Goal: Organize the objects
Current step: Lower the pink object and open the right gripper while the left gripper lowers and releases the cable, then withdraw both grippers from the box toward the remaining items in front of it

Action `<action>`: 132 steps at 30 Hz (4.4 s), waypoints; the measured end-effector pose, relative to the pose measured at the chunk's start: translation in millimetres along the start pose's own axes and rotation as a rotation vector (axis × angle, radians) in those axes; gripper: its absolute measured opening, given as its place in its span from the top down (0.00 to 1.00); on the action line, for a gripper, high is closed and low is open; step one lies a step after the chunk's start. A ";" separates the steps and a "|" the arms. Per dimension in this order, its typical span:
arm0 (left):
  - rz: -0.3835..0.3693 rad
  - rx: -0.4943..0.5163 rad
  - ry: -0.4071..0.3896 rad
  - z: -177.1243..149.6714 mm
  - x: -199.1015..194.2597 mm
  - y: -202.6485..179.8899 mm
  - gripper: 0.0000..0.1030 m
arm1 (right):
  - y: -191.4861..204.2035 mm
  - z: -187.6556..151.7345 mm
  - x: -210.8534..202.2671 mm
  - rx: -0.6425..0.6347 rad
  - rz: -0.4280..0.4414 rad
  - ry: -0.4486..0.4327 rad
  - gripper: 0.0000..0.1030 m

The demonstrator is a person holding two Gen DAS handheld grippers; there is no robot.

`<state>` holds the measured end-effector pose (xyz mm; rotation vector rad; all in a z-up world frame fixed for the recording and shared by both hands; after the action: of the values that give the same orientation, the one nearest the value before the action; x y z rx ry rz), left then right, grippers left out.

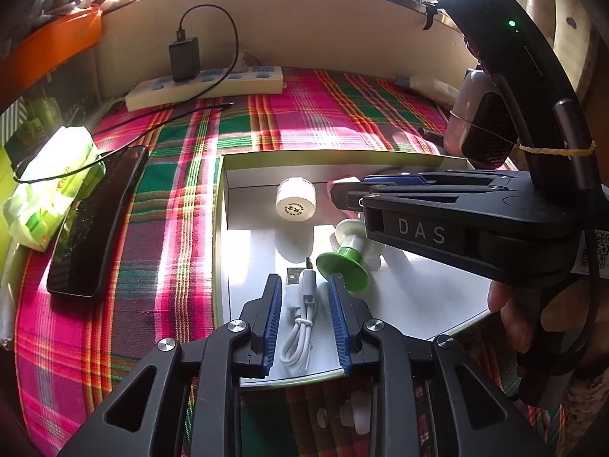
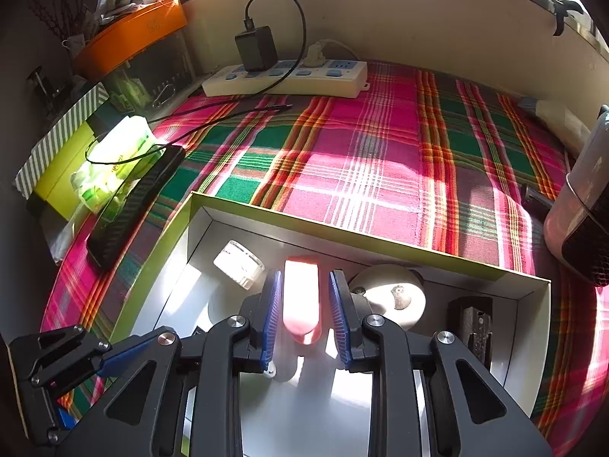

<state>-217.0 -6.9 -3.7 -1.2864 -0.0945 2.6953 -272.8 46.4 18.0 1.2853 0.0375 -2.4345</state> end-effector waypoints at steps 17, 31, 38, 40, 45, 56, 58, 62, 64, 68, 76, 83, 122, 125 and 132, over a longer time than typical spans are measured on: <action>0.008 -0.002 -0.024 -5.8 -21.6 -5.1 0.74 | 2.0 -9.6 -25.5 0.033 0.016 -0.045 0.69; 0.026 0.019 -0.074 -16.4 -49.6 -14.0 0.74 | -0.3 -34.9 -58.2 0.060 -0.020 -0.099 0.69; 0.016 0.024 -0.087 -22.7 -60.3 -18.7 0.73 | 1.8 -49.1 -81.0 0.052 -0.059 -0.151 0.69; 0.012 0.024 -0.090 -24.4 -62.3 -19.3 0.73 | 0.6 -53.6 -85.1 0.054 -0.066 -0.158 0.68; -0.004 0.023 -0.110 -27.7 -69.4 -20.6 0.73 | -3.6 -65.8 -95.9 0.065 -0.092 -0.176 0.60; -0.033 -0.021 -0.114 -41.3 -75.5 -10.2 0.70 | -14.2 -93.8 -122.6 0.100 -0.139 -0.227 0.60; -0.040 -0.020 -0.112 -44.4 -75.8 -8.3 0.69 | -16.2 -98.8 -126.7 0.099 -0.149 -0.234 0.60; -0.064 -0.013 -0.107 -52.1 -76.0 -6.0 0.67 | -20.7 -110.1 -132.5 0.102 -0.175 -0.241 0.59; -0.081 -0.007 -0.103 -55.9 -74.8 -5.8 0.67 | -23.0 -115.3 -134.2 0.110 -0.175 -0.240 0.58; -0.091 -0.002 -0.084 -61.7 -69.2 -4.7 0.66 | -26.3 -126.7 -136.8 0.118 -0.176 -0.237 0.58; -0.097 0.025 -0.064 -61.7 -57.6 -9.8 0.66 | -33.0 -146.8 -138.5 0.127 -0.194 -0.225 0.58; -0.093 0.042 -0.043 -60.1 -46.7 -13.3 0.66 | -39.6 -152.4 -131.9 0.147 -0.200 -0.198 0.57; -0.089 0.065 -0.035 -56.8 -32.2 -15.7 0.66 | -33.6 -138.0 -91.0 0.118 -0.194 -0.114 0.49; -0.087 0.063 -0.037 -56.6 -32.5 -14.8 0.68 | -33.3 -138.2 -91.1 0.115 -0.196 -0.114 0.49; -0.090 0.047 -0.038 -56.2 -33.4 -11.8 0.71 | -31.2 -139.2 -91.7 0.108 -0.186 -0.117 0.62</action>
<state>-151.3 -1.3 -12.0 -1.1886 -0.0910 2.6307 -127.3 132.7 5.8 1.2310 -0.0068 -2.7000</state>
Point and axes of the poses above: each gripper's, at about its wrist camera, not at the fingertips, and x roughly the way its jaws point, y to its left, z to its top, the point moved 3 cm from there along x, roughly the way its jaws point, and after that the axes turned 2 degrees about -y, right-handed, at the moved point
